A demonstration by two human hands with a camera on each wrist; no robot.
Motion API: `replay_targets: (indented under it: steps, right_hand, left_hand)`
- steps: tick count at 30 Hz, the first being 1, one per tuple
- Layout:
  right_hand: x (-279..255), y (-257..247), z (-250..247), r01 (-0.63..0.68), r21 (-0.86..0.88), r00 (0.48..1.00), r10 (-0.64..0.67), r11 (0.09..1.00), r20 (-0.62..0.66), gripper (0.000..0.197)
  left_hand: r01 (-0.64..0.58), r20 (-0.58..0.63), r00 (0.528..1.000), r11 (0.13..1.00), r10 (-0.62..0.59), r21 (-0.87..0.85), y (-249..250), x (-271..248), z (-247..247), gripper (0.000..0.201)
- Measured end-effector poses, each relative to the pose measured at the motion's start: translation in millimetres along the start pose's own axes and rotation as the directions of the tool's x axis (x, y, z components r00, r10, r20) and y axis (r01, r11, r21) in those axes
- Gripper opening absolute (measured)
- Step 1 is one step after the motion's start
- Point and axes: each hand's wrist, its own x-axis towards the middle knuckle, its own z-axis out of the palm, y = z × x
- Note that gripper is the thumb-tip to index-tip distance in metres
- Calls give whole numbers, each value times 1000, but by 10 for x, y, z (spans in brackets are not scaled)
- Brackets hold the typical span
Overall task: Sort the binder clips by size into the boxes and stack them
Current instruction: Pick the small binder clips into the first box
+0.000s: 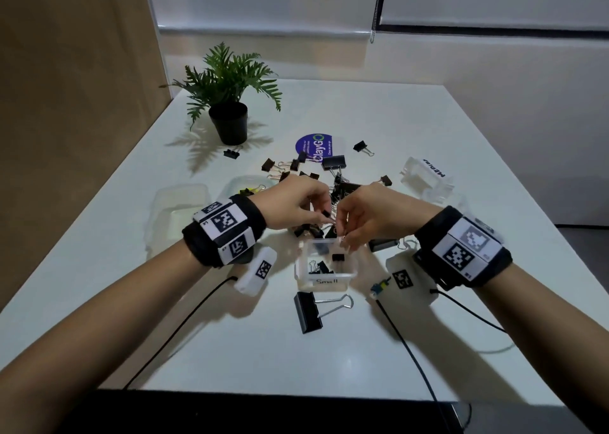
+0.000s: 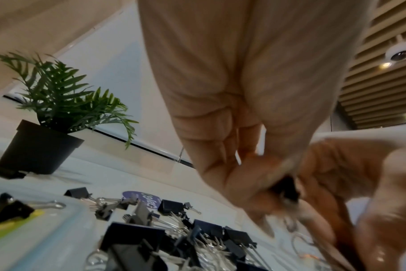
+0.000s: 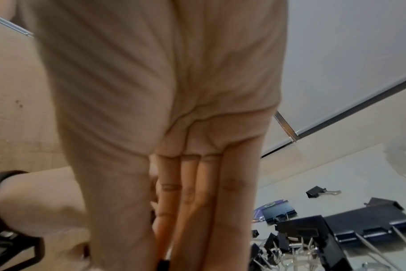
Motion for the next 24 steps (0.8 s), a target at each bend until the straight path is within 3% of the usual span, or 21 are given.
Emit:
replay_targets:
  steps: [6, 10, 15, 19, 24]
  right_hand:
    - [-100, -13, -59, -62, 62, 998, 63, 996, -19, 22]
    - [-102, 23, -125, -66, -59, 995, 62, 996, -77, 18]
    - [-39, 69, -239, -126, -69, 988, 119, 990, -94, 12]
    - [29, 155, -410, -178, -26, 958, 168, 984, -231, 13]
    - [204, 277, -498, -226, -48, 920, 197, 973, -339, 18]
  left_hand:
    - [166, 226, 966, 970, -125, -175, 86, -130, -14, 19]
    - [164, 205, 971, 963, -120, -214, 90, -176, -74, 21]
    - [164, 232, 966, 968, -118, -190, 32, -177, -112, 21]
    - [119, 106, 989, 986, -107, -118, -5, -104, -208, 16]
    - [58, -113, 993, 986, -41, 154, -120, 105, -243, 15]
